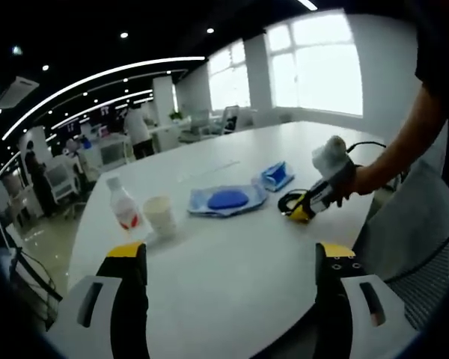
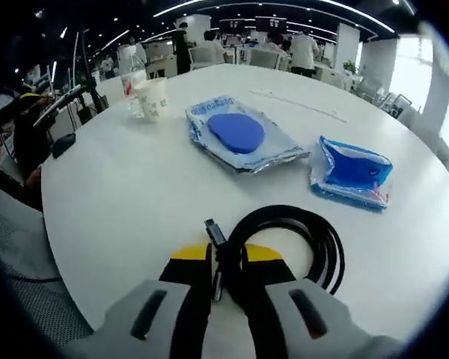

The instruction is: Arrange the tabletop items into an orderly group along one side of the table until the central work area is clear of visible clutter.

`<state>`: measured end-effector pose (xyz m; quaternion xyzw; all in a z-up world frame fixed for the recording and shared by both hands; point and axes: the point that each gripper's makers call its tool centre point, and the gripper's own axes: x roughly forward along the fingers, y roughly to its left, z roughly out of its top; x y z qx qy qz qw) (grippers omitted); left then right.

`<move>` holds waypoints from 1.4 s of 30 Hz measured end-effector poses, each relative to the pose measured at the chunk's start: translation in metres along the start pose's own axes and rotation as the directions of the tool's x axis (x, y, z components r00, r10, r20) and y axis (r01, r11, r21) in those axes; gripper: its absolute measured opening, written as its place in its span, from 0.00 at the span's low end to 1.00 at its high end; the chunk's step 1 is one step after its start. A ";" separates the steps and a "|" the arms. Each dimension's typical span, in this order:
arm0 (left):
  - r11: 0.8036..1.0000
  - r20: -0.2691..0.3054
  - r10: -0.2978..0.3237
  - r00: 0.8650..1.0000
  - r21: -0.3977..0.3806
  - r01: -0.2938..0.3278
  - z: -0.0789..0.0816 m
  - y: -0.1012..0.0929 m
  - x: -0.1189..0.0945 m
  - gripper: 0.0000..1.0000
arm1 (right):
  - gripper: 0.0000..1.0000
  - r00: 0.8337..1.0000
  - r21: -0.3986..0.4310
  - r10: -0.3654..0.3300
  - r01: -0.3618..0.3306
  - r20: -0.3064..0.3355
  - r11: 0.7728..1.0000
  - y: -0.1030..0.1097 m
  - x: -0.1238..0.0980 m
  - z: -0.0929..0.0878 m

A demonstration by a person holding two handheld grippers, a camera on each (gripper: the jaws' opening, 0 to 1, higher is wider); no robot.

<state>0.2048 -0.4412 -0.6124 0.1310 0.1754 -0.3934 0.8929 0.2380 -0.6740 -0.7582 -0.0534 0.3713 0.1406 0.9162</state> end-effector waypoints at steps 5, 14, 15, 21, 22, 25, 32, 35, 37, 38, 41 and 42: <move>0.999 -0.033 -0.042 0.999 -0.005 0.041 0.016 0.006 0.020 0.87 | 0.23 0.999 0.028 0.004 -0.005 0.047 1.000 0.002 -0.011 0.014; 0.993 -0.058 -0.102 0.993 0.045 0.105 0.047 0.018 0.061 0.80 | 0.31 0.994 0.116 -0.004 -0.008 0.108 0.993 0.003 -0.021 0.031; 0.993 -0.065 -0.108 0.992 0.047 0.111 0.051 0.020 0.067 0.80 | 0.32 0.993 0.129 -0.010 -0.005 0.117 0.992 0.002 -0.021 0.033; 0.991 -0.129 -0.120 0.984 0.042 0.126 0.055 0.038 0.101 0.76 | 0.36 0.989 0.189 -0.027 -0.001 0.147 0.982 -0.001 -0.024 0.042; 0.991 -0.131 -0.121 0.984 0.042 0.128 0.056 0.038 0.104 0.76 | 0.37 0.988 0.192 -0.028 -0.001 0.149 0.981 -0.002 -0.024 0.042; 0.989 -0.159 -0.125 0.979 0.055 0.135 0.062 0.045 0.122 0.75 | 0.38 0.985 0.232 -0.045 0.005 0.167 0.973 -0.007 -0.025 0.048; 0.984 -0.200 -0.133 0.971 0.092 0.153 0.074 0.054 0.155 0.73 | 0.40 0.982 0.274 -0.070 0.019 0.178 0.962 -0.017 -0.023 0.054; 0.982 -0.224 -0.137 0.965 0.099 0.162 0.073 0.056 0.167 0.72 | 0.40 0.981 0.288 -0.079 0.024 0.178 0.957 -0.020 -0.020 0.055; 0.980 -0.256 -0.138 0.957 0.107 0.170 0.073 0.060 0.179 0.71 | 0.41 0.980 0.299 -0.082 0.026 0.179 0.954 -0.021 -0.016 0.057; 0.978 -0.267 -0.139 0.954 0.113 0.174 0.073 0.062 0.184 0.71 | 0.41 0.981 0.302 -0.084 0.027 0.177 0.953 -0.022 -0.014 0.058; 0.977 -0.284 -0.137 0.949 0.120 0.176 0.075 0.070 0.196 0.71 | 0.40 0.980 0.314 -0.087 0.028 0.176 0.949 -0.022 -0.011 0.061; 0.976 -0.289 -0.139 0.947 0.120 0.180 0.076 0.073 0.202 0.70 | 0.40 0.980 0.318 -0.091 0.030 0.178 0.948 -0.024 -0.008 0.063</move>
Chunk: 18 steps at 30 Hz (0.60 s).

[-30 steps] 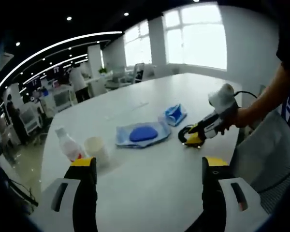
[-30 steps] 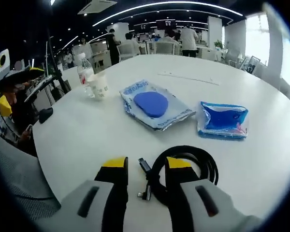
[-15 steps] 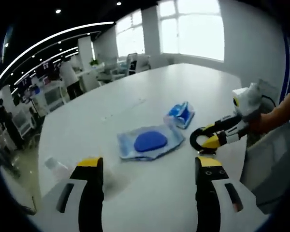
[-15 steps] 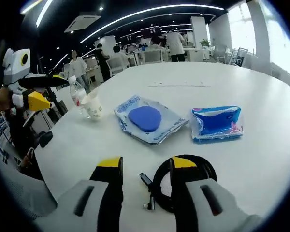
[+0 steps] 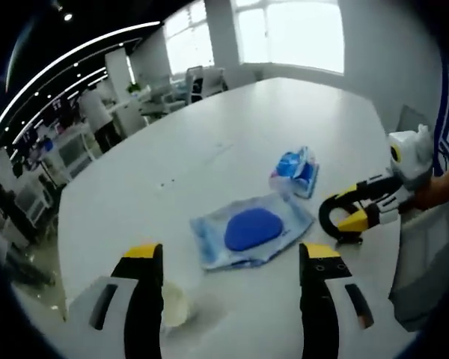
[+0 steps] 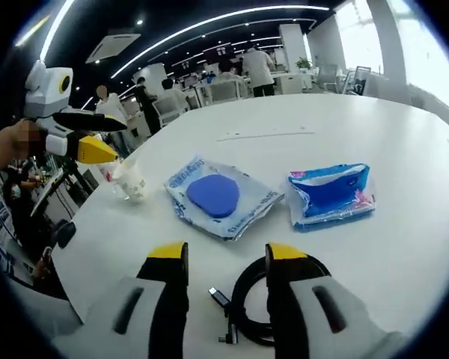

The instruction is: Arrange the tabletop items into an orderly group along one side of the table until the central work area is clear of visible clutter.

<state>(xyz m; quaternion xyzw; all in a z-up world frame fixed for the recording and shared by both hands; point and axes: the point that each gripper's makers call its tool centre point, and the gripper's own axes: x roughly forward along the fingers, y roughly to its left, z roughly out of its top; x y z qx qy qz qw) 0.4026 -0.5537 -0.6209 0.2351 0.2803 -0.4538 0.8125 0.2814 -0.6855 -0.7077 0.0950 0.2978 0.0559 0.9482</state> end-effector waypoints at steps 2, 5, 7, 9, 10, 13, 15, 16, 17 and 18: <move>1.000 -0.023 -0.003 1.000 0.000 0.003 0.000 0.008 0.008 0.69 | 0.40 1.000 0.007 -0.002 0.002 -0.001 1.000 -0.001 0.003 0.001; 1.000 -0.058 -0.001 0.998 0.012 0.002 -0.003 0.020 0.019 0.67 | 0.40 1.000 0.022 -0.013 0.013 0.001 1.000 -0.003 0.007 0.003; 1.000 -0.090 -0.002 0.996 0.010 0.003 -0.007 0.027 0.026 0.65 | 0.40 1.000 0.032 -0.018 0.018 0.000 0.999 -0.004 0.011 0.003; 1.000 -0.103 0.000 0.995 0.014 0.002 -0.009 0.033 0.032 0.65 | 0.40 1.000 0.039 -0.023 0.023 -0.005 0.999 -0.006 0.014 0.002; 1.000 -0.113 0.000 0.994 0.014 0.002 -0.011 0.035 0.034 0.64 | 0.40 1.000 0.046 -0.023 0.023 -0.005 0.999 -0.006 0.015 0.003; 1.000 -0.138 0.001 0.990 0.008 0.000 -0.015 0.040 0.039 0.62 | 0.39 1.000 0.053 -0.024 0.025 -0.008 0.998 -0.007 0.017 0.002; 1.000 -0.149 0.000 0.989 0.009 0.001 -0.018 0.041 0.042 0.61 | 0.39 1.000 0.050 -0.027 0.027 -0.006 0.998 -0.008 0.017 0.002; 1.000 -0.165 0.004 0.986 0.011 -0.002 -0.021 0.045 0.047 0.61 | 0.39 1.000 0.058 -0.028 0.029 -0.010 0.998 -0.009 0.017 0.000; 1.000 -0.167 0.003 0.986 0.011 -0.001 -0.022 0.046 0.048 0.60 | 0.39 0.999 0.059 -0.031 0.031 -0.011 0.998 -0.010 0.017 0.000; 1.000 -0.174 0.001 0.985 0.011 0.001 -0.023 0.047 0.051 0.60 | 0.39 0.999 0.065 -0.033 0.034 -0.012 0.997 -0.012 0.019 0.000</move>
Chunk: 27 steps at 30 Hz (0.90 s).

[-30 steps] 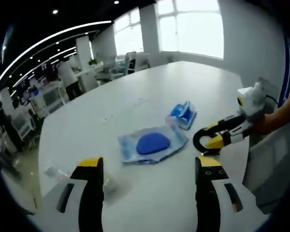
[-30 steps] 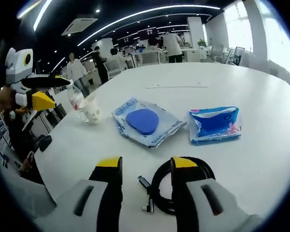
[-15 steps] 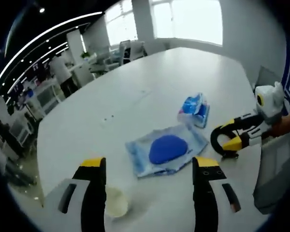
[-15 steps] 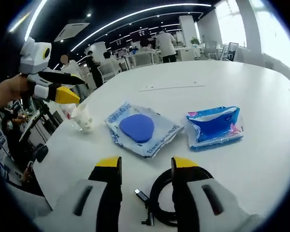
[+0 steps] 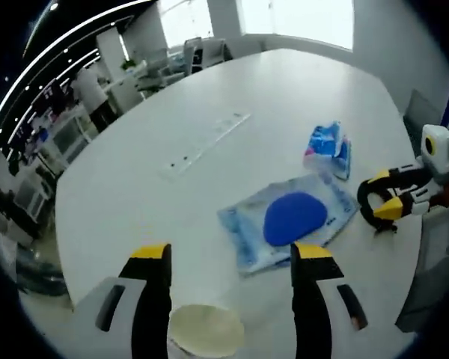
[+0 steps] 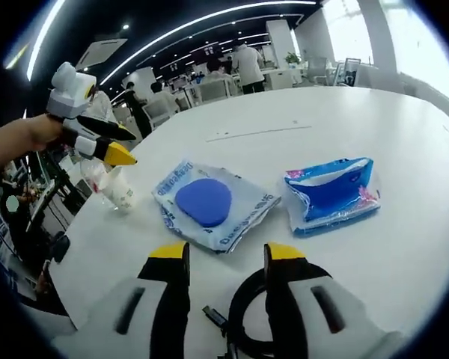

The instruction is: Arrange the tabletop items into an orderly group along one side of the table until the central work area is clear of visible clutter.

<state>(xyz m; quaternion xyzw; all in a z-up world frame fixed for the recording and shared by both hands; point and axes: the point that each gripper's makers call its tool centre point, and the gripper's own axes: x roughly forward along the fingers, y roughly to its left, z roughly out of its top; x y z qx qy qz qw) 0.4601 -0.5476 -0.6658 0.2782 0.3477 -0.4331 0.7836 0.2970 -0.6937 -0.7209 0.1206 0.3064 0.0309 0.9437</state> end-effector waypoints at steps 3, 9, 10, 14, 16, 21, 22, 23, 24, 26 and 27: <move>1.000 -0.024 -0.003 1.000 0.002 0.003 -0.001 0.003 0.008 0.59 | 0.39 1.000 0.008 -0.003 0.003 -0.001 1.000 -0.002 0.002 -0.001; 1.000 -0.066 -0.011 0.998 0.021 0.013 -0.002 0.010 0.025 0.56 | 0.38 1.000 0.025 -0.009 0.009 -0.006 1.000 -0.005 0.008 -0.002; 1.000 -0.075 -0.014 0.997 0.024 0.016 -0.003 0.011 0.027 0.55 | 0.38 1.000 0.026 -0.009 0.009 -0.006 1.000 -0.005 0.009 -0.002; 0.999 -0.112 -0.006 0.994 0.033 0.010 -0.007 0.023 0.038 0.55 | 0.38 1.000 0.044 -0.012 0.013 -0.007 0.999 -0.006 0.014 -0.002; 1.000 -0.123 -0.012 0.992 0.022 0.015 -0.009 0.027 0.042 0.55 | 0.38 1.000 0.056 -0.014 0.014 -0.006 0.998 -0.006 0.017 -0.002; 0.999 -0.184 -0.030 0.982 0.024 0.035 -0.021 0.030 0.050 0.54 | 0.38 1.000 0.077 -0.010 0.011 -0.015 0.997 -0.003 0.024 -0.006; 0.999 -0.178 -0.032 0.983 0.029 0.038 -0.019 0.028 0.050 0.54 | 0.38 1.000 0.081 -0.010 0.011 -0.014 0.997 -0.002 0.025 -0.006; 0.999 -0.175 -0.033 0.984 0.035 0.040 -0.018 0.028 0.050 0.54 | 0.38 1.000 0.086 -0.009 0.010 -0.016 0.996 -0.001 0.026 -0.006; 0.998 -0.176 -0.034 0.984 0.037 0.041 -0.018 0.028 0.052 0.54 | 0.38 1.000 0.087 -0.008 0.010 -0.018 0.996 -0.001 0.027 -0.007; 0.998 -0.198 -0.049 0.979 0.035 0.057 -0.022 0.027 0.055 0.53 | 0.38 1.000 0.092 -0.006 0.008 -0.020 0.996 0.001 0.029 -0.007; 0.998 -0.216 -0.052 0.975 0.034 0.060 -0.027 0.027 0.058 0.52 | 0.38 1.000 0.095 -0.005 0.008 -0.025 0.995 0.002 0.031 -0.008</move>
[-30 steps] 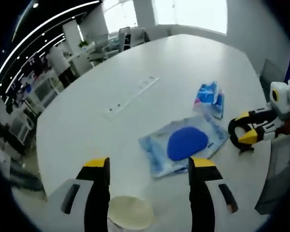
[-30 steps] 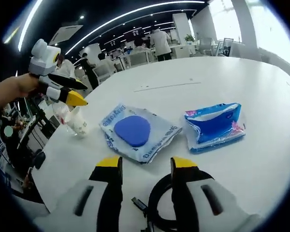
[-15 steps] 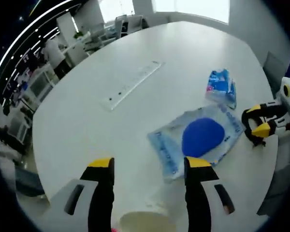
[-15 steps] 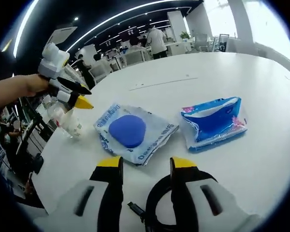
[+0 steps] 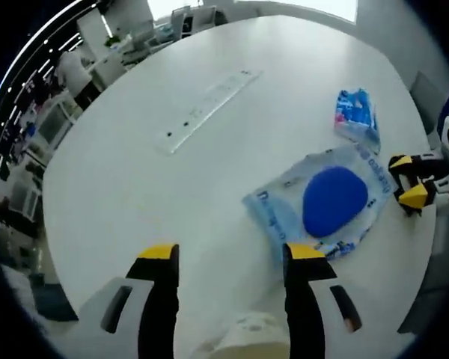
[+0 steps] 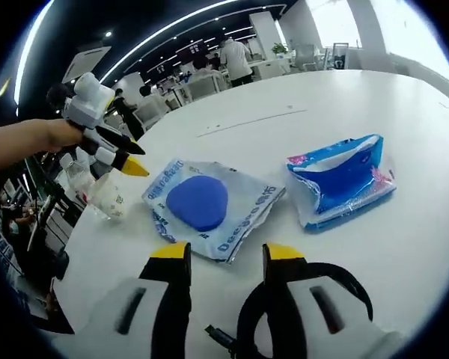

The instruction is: Arrange the tabletop items into an orderly group along one side of the table until the central work area is clear of visible clutter.

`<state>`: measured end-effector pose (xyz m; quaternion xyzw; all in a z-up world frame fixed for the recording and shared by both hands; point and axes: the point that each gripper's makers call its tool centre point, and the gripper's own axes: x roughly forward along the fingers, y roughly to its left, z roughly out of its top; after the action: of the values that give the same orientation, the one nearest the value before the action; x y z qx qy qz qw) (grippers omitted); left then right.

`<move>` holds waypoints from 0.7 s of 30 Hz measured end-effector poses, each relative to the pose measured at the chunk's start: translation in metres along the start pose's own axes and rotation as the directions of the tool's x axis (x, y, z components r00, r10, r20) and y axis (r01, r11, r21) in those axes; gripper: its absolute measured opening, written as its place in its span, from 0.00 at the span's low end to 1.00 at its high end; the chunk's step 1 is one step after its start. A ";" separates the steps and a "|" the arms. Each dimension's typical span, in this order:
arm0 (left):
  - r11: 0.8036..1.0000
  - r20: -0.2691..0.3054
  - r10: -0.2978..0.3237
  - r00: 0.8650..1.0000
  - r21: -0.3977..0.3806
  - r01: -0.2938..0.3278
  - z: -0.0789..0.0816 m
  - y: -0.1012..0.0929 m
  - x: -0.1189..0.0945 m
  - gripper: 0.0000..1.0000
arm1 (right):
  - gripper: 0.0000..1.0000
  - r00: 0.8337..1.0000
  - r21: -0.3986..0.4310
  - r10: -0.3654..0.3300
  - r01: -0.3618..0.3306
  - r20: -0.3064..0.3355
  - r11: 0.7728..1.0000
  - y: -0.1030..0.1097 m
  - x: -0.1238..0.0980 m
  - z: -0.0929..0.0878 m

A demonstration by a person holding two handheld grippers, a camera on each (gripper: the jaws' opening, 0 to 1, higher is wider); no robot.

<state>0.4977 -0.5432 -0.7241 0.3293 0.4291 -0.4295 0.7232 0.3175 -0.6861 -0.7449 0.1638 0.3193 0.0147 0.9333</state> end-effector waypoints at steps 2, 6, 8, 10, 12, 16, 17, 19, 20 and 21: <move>1.000 -0.016 -0.006 1.000 -0.002 0.006 -0.004 0.000 0.004 0.52 | 0.38 1.000 0.005 0.000 0.000 -0.002 1.000 0.000 0.002 -0.001; 1.000 -0.044 -0.024 0.999 -0.010 0.023 -0.012 -0.002 0.009 0.50 | 0.37 1.000 0.009 -0.002 0.003 -0.011 1.000 0.002 0.005 -0.002; 1.000 -0.047 -0.026 0.999 -0.007 0.026 -0.013 -0.002 0.012 0.49 | 0.37 1.000 0.020 -0.004 0.005 -0.008 1.000 0.001 0.007 -0.001; 1.000 -0.053 -0.029 0.998 -0.009 0.029 -0.013 -0.002 0.013 0.47 | 0.37 1.000 0.028 -0.004 0.004 -0.011 1.000 0.002 0.009 -0.001; 0.999 -0.056 -0.045 0.997 -0.020 0.044 -0.012 -0.005 0.014 0.44 | 0.36 1.000 0.032 -0.002 0.003 -0.012 0.999 0.003 0.011 -0.001; 0.998 -0.050 -0.066 0.997 -0.014 0.065 -0.010 -0.011 0.015 0.38 | 0.36 1.000 0.039 -0.003 0.003 -0.015 0.999 0.004 0.014 0.000; 0.997 -0.051 -0.073 0.996 -0.015 0.073 -0.010 -0.012 0.015 0.37 | 0.36 1.000 0.041 -0.003 0.004 -0.015 0.999 0.005 0.014 0.000; 0.997 -0.052 -0.078 0.996 -0.020 0.077 -0.010 -0.013 0.014 0.37 | 0.36 1.000 0.043 -0.007 0.007 -0.017 0.999 0.005 0.014 -0.001; 0.997 -0.050 -0.078 0.996 -0.020 0.077 -0.009 -0.013 0.014 0.39 | 0.36 1.000 0.041 -0.009 0.009 -0.016 0.999 0.005 0.014 -0.002; 0.996 -0.046 -0.089 0.995 -0.025 0.088 -0.008 -0.015 0.013 0.42 | 0.35 1.000 0.043 -0.011 0.012 -0.015 0.999 0.005 0.013 -0.002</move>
<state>0.4848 -0.5470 -0.7407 0.3119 0.4651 -0.4484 0.6966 0.3269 -0.6789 -0.7525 0.1819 0.3272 0.0038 0.9273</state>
